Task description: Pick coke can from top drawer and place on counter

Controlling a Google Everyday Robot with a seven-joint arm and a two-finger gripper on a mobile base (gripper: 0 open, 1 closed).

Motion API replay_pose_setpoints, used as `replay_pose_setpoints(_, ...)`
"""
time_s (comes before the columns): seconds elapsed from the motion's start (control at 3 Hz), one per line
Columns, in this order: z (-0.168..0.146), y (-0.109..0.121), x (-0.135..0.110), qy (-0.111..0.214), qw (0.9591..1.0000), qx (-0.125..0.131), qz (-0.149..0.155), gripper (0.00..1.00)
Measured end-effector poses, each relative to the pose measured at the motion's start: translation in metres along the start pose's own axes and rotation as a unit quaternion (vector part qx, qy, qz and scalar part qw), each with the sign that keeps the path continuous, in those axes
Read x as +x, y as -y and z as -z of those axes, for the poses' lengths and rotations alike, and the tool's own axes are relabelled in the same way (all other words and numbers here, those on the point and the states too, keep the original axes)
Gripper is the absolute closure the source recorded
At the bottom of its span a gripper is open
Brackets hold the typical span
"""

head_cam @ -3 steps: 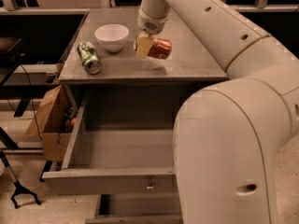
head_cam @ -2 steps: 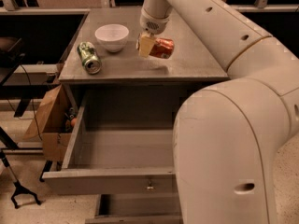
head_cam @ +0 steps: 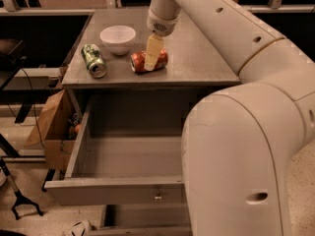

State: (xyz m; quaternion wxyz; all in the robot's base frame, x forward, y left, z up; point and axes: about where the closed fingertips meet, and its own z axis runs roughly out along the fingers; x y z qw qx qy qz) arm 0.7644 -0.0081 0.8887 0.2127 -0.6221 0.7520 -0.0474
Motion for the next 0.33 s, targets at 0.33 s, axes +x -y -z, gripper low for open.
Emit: replay_pose_setpoints(0.33,0.0000,0.0000,0.0000,0.000,1.0000,0.000,0.000,0.00)
